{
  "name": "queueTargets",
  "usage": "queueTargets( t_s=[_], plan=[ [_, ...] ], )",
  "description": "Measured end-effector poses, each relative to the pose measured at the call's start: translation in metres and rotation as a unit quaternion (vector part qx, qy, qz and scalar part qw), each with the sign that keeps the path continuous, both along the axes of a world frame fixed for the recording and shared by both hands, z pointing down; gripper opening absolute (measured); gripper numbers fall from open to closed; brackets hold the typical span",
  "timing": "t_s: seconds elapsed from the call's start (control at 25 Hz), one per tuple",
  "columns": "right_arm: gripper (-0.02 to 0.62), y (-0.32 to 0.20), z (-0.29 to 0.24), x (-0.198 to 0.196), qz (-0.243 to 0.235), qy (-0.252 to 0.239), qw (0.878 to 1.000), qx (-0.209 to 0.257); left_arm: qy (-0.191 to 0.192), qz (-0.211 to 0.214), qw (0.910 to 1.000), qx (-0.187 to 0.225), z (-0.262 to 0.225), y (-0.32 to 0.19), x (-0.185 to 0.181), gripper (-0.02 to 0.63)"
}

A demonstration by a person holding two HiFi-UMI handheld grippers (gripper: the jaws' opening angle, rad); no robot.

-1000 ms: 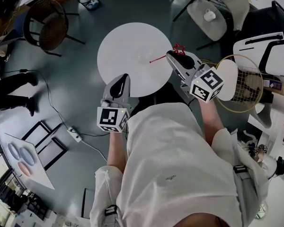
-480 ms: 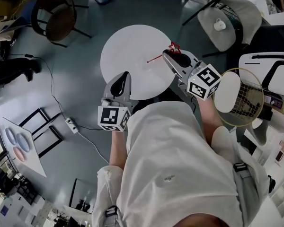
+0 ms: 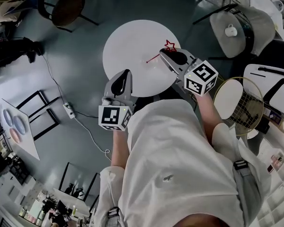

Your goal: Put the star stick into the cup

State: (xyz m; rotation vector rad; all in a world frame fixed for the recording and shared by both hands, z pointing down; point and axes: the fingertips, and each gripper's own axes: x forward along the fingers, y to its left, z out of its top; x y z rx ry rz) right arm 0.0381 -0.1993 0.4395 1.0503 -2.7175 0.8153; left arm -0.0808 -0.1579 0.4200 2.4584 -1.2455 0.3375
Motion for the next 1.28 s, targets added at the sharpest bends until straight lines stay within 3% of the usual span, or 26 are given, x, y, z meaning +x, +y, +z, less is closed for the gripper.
queueTargets(
  t_s=[0.8,1.28],
  plan=[
    [0.02,-0.011,0.105,-0.041,-0.118,0.04,0.99,-0.07,-0.007,-0.078,0.9963,-0.037,0.022,0.006,-0.001,0.011],
    [0.023,-0.002,0.147,-0.047,-0.127,0.066,0.984,-0.106,-0.009,-0.087,0.9954,-0.039,0.024,0.011,-0.004,0.011]
  ],
)
